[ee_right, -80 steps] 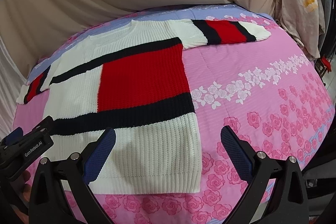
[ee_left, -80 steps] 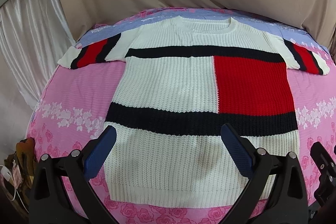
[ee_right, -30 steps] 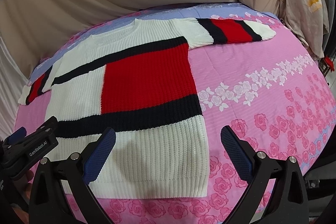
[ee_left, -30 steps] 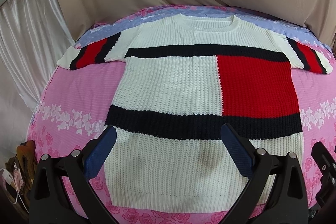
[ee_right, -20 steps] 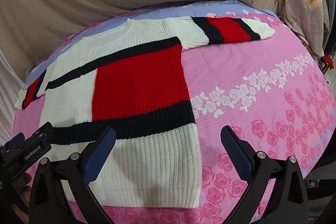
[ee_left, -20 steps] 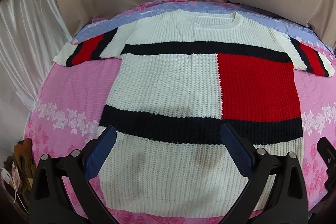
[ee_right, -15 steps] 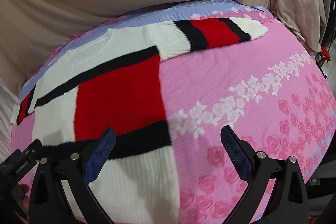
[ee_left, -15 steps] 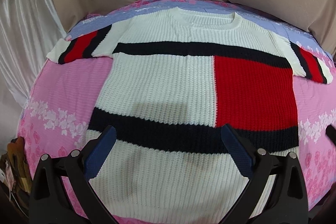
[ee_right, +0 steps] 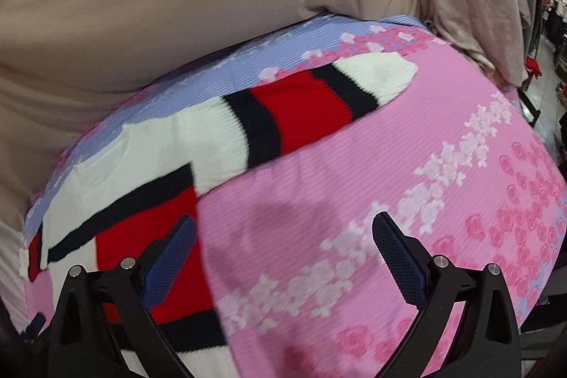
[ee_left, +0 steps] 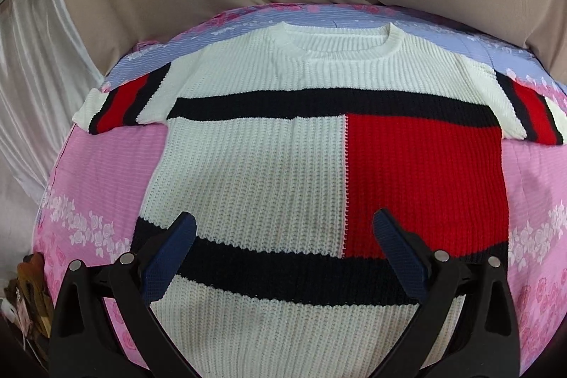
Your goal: Fold small clothes
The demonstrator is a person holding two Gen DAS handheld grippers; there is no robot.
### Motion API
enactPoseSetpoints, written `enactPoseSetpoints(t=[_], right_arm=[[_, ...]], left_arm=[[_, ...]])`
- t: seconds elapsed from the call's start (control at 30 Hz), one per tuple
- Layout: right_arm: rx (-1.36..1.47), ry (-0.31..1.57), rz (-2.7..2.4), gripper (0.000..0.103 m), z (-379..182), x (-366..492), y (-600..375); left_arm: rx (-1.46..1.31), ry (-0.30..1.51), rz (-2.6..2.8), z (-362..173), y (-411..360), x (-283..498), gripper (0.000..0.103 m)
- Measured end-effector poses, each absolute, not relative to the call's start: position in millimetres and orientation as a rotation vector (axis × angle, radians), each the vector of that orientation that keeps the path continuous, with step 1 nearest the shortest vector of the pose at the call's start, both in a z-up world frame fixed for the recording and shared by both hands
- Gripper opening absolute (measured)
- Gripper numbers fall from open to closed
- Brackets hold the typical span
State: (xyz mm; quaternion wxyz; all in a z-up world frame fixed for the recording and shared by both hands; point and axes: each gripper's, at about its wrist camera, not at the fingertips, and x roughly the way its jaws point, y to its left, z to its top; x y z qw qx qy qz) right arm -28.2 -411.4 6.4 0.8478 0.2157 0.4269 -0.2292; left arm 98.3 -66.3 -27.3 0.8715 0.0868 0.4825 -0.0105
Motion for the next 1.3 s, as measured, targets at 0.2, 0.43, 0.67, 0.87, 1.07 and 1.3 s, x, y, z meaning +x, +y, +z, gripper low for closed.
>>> enactPoseSetpoints(t=[0.2,0.43,0.67,0.87,1.07,1.3], right_arm=[[0.411,0.940,-0.431,0.098,-13.5,-12.9,-391.5],[0.595,0.862,-0.639,0.095,-42.7,43.7,-590.4],[0.823,0.885,-0.666,0.071,-96.9,78.4,-685.8],[0.756,0.856,-0.592,0.013,-83.5,99.5,-665.1],[0.623,0.682,-0.294,0.012,18.2,137.1,-568.8],[0.357,0.689,0.240,0.020,72.6,193.0,-326.1]], left_arm=[[0.198,1.004,-0.035,-27.1,-71.5,100.5,0.098],[0.125,1.012,-0.017,-35.1,-73.3,103.0,0.098],[0.072,1.024,-0.014,-44.6,-81.2,101.3,0.098],[0.064,1.021,-0.015,-44.1,-74.1,107.5,0.098],[0.001,0.989,-0.003,-29.5,-50.9,116.3,0.098],[-0.100,0.939,0.013,-9.3,-9.6,136.8,0.098]])
